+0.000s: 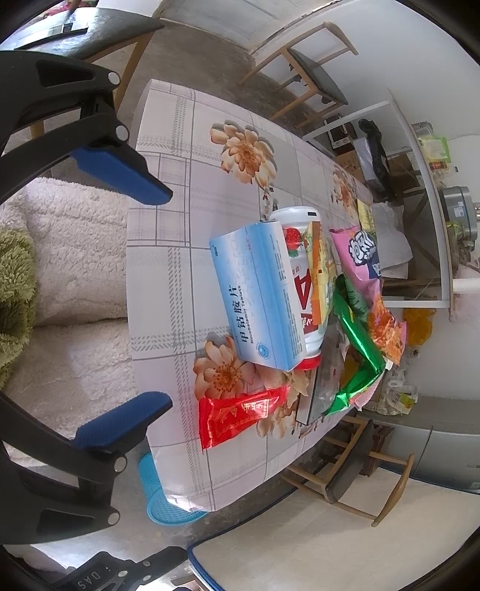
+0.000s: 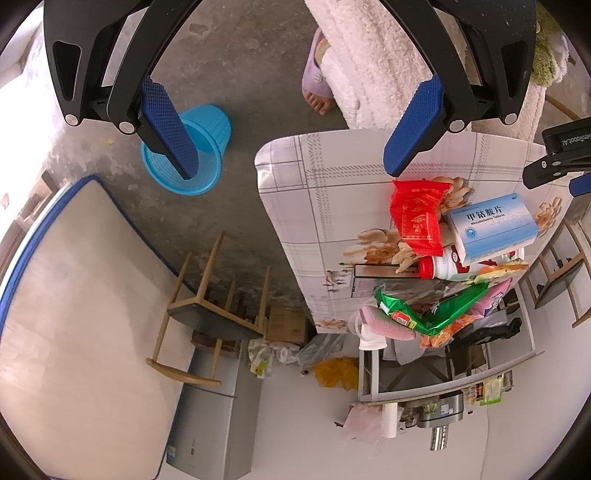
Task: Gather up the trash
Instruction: 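Reach the left tool to the blue medicine box while the right tool reaches the red packet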
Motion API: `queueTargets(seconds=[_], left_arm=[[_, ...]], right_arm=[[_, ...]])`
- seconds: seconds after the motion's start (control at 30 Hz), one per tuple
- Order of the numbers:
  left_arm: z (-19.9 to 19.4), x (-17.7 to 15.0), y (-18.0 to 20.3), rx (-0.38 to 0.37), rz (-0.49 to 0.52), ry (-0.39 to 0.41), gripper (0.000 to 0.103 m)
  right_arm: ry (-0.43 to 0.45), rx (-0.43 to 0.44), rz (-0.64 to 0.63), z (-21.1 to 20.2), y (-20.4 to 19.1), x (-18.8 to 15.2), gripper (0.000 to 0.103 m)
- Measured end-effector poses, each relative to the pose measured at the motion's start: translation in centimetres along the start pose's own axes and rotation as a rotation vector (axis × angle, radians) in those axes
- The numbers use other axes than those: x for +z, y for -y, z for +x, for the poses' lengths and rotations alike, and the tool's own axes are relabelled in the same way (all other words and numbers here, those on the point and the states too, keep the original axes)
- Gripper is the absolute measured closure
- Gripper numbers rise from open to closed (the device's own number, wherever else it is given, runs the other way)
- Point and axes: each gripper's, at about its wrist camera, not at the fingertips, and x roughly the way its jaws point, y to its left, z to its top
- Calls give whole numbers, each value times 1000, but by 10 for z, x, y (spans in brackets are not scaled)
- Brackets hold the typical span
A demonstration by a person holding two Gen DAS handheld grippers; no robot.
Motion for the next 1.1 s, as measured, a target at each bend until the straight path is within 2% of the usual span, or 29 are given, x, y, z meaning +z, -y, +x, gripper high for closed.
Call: queueTargets(seconds=[0.3, 0.57, 0.63, 0.77, 0.87, 0.93, 1.1], left_arm=[[15, 14, -11, 5, -24, -16, 4], [21, 48, -44, -23, -56, 62, 4], [20, 57, -54, -60, -59, 103, 4], [25, 66, -69, -140, -27, 153, 4], [33, 69, -80, -216, -25, 164, 4], [40, 72, -84, -268, -8, 164, 8], [57, 76, -86, -364, 52, 133, 10]], right_arm=[[-21, 53, 8, 20, -11, 14, 7], [69, 181, -4, 35, -37, 50, 7], [25, 262, -21, 50, -47, 56, 7], [-48, 340, -36, 70, -62, 57, 7], [-121, 346, -37, 88, -72, 56, 7], [-163, 357, -32, 97, -74, 54, 7], [-269, 362, -24, 120, -81, 48, 7]])
